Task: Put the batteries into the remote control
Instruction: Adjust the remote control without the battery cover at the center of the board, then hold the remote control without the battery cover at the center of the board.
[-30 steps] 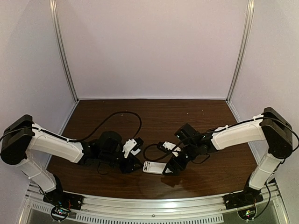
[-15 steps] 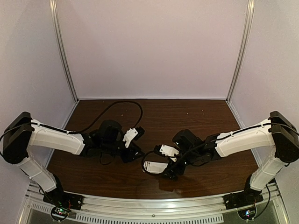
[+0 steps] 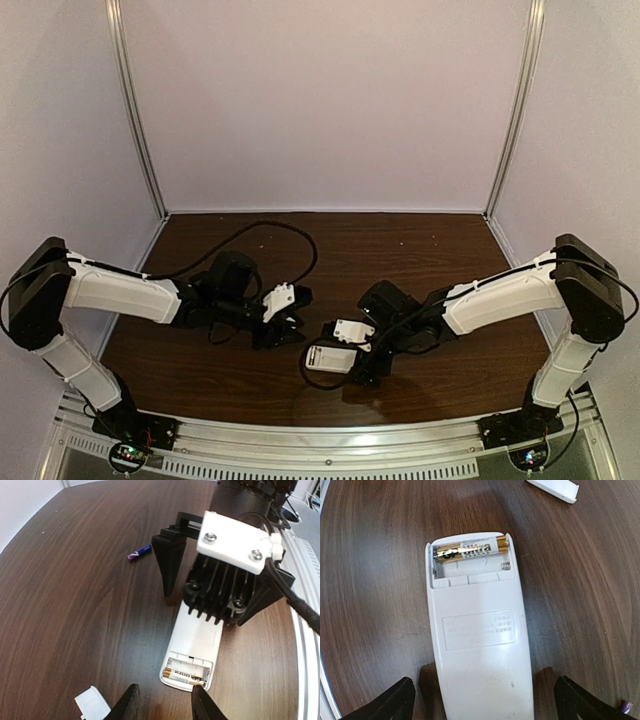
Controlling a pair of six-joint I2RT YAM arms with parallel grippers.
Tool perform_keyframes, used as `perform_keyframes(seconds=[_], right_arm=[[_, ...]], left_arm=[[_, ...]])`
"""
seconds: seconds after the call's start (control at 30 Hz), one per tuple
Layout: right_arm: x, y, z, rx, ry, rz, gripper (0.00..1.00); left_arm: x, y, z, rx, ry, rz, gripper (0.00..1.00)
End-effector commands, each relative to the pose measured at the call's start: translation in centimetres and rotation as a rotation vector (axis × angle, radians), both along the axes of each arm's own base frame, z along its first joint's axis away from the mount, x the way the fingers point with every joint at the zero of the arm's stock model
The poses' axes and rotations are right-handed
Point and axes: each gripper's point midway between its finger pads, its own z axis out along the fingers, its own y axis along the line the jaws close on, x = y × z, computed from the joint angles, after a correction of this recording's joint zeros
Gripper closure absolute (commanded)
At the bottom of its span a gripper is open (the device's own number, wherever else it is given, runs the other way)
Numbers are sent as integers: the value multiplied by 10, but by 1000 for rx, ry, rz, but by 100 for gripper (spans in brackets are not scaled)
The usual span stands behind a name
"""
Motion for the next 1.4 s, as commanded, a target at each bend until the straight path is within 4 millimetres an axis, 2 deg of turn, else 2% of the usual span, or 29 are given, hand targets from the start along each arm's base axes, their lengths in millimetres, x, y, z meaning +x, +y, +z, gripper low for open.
perform_keyframes(seconds=[0.0, 0.33, 0.8, 1.37], right_arm=[[-7, 6, -8, -8, 21, 58, 3], [-11, 7, -14, -19, 41, 85, 20], [-14, 4, -20, -33, 47, 95, 41], [-13, 4, -20, -37, 45, 98, 52]], left_arm=[[-5, -12, -4, 18, -79, -177, 64], [-4, -17, -37, 111, -59, -271, 85], [6, -27, -49, 132, -49, -275, 80], [5, -29, -62, 153, 15, -301, 85]])
